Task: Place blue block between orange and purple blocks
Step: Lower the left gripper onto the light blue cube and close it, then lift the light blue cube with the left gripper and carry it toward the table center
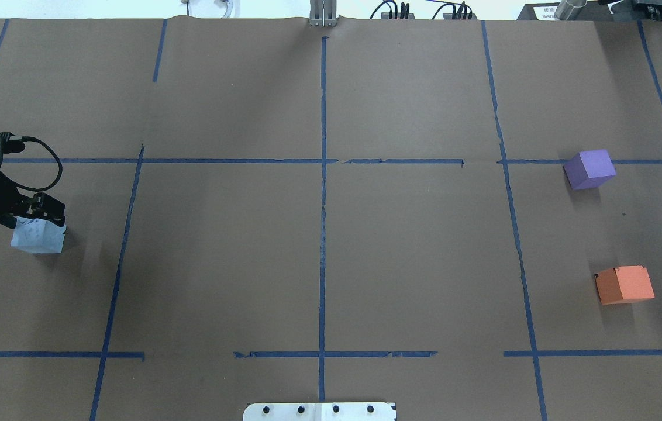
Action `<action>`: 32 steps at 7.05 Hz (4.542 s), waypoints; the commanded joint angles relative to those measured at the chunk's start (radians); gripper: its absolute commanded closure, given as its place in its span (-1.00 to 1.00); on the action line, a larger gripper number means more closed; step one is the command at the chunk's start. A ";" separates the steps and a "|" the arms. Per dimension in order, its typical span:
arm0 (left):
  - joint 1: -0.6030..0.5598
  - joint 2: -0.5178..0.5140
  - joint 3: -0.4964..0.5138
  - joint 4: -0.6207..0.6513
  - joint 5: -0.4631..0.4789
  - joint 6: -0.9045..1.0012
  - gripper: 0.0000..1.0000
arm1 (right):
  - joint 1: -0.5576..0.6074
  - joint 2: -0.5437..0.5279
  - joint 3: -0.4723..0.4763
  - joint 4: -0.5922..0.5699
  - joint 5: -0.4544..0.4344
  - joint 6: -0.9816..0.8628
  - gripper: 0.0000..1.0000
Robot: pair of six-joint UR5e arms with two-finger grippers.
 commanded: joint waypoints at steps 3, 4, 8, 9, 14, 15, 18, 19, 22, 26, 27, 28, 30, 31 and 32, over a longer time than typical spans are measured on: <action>0.009 0.009 0.007 -0.001 0.058 0.006 -1.00 | -0.001 0.000 0.000 -0.001 0.002 0.002 -1.00; 0.007 0.011 -0.014 0.001 0.058 0.006 -1.00 | -0.001 -0.002 -0.002 -0.003 0.002 0.003 -1.00; 0.008 0.027 -0.010 -0.016 0.052 0.007 -1.00 | -0.001 0.000 0.000 -0.003 0.002 0.003 -1.00; 0.010 0.058 -0.002 -0.088 0.048 0.007 -1.00 | -0.002 0.000 -0.002 -0.003 0.002 0.003 -1.00; 0.088 0.080 0.021 -0.147 0.056 0.248 -0.93 | -0.002 -0.002 -0.002 -0.004 0.006 0.002 -1.00; 0.087 0.075 0.019 -0.147 0.058 0.250 -0.73 | -0.002 -0.002 -0.002 -0.004 0.006 0.003 -1.00; 0.046 0.040 0.004 -0.134 0.056 0.236 0.32 | -0.002 -0.002 0.000 -0.001 0.006 0.001 -1.00; 0.024 -0.016 -0.016 -0.069 0.055 0.236 0.75 | -0.002 -0.002 0.000 -0.001 0.006 0.001 -1.00; 0.123 -0.336 -0.099 0.184 0.055 -0.030 0.80 | -0.004 0.000 0.000 -0.001 0.006 0.001 -1.00; 0.384 -0.729 0.099 0.379 0.194 -0.262 0.76 | -0.004 0.000 0.003 0.000 0.006 0.001 -1.00; 0.409 -0.830 0.242 0.366 0.231 -0.270 0.67 | -0.004 0.000 0.003 -0.001 0.006 0.003 -1.00; 0.413 -0.882 0.311 0.364 0.236 -0.270 0.65 | -0.005 0.000 0.003 -0.001 0.006 0.003 -1.00; 0.415 -0.905 0.343 0.361 0.236 -0.263 0.51 | -0.008 0.000 0.003 -0.001 0.006 0.003 -1.00; 0.415 -0.913 0.359 0.360 0.236 -0.264 0.33 | -0.010 0.000 0.003 -0.001 0.012 0.003 -1.00; 0.415 -0.922 0.372 0.360 0.236 -0.263 0.08 | -0.010 0.000 0.003 -0.001 0.015 0.003 -1.00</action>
